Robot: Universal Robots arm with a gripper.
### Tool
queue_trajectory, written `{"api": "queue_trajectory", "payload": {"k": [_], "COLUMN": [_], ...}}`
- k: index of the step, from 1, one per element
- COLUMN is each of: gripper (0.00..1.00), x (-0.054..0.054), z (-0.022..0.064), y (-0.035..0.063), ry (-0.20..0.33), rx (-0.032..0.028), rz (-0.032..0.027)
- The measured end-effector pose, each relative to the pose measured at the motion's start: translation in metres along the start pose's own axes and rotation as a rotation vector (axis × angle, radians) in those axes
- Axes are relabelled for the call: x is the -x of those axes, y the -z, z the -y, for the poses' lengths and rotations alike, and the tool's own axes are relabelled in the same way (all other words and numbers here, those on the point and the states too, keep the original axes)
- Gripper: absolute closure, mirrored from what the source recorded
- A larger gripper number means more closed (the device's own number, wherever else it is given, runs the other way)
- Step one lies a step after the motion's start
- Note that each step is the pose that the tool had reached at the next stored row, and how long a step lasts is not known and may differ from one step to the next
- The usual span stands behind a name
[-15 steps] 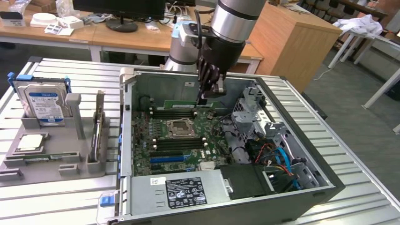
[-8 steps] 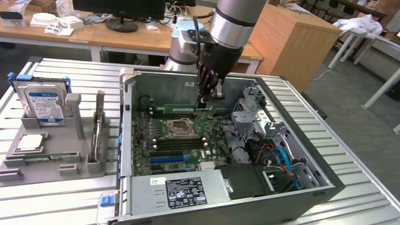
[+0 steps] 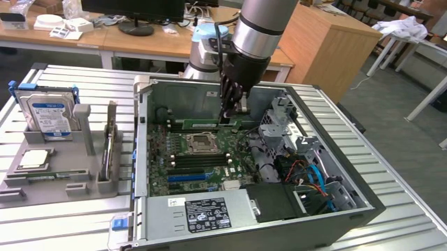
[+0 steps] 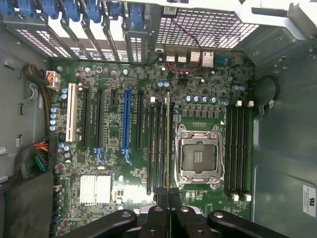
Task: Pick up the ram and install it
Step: 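Insert the ram into the slot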
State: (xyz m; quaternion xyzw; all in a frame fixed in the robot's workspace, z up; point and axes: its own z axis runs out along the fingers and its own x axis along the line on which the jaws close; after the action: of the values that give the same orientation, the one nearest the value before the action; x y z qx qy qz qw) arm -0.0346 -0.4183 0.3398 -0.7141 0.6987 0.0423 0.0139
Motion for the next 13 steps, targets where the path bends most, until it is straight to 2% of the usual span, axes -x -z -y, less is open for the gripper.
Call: {"api": "queue_trajectory", "payload": {"k": [4, 6, 10, 13], "gripper": [0.88, 0.88, 0.88, 0.88], "x": [0.0001, 0.0001, 0.0001, -0.0002], "z": [0.0, 0.0, 0.0, 0.0002], "y": [-0.0003, -0.0002, -0.0004, -0.004], "ry": [0.0, 0.0, 0.0, 0.0], "rx": [-0.0002, 0.0007, 0.0007, -0.002], "rz": [-0.0006, -0.0053, -0.0057, -0.0057]}}
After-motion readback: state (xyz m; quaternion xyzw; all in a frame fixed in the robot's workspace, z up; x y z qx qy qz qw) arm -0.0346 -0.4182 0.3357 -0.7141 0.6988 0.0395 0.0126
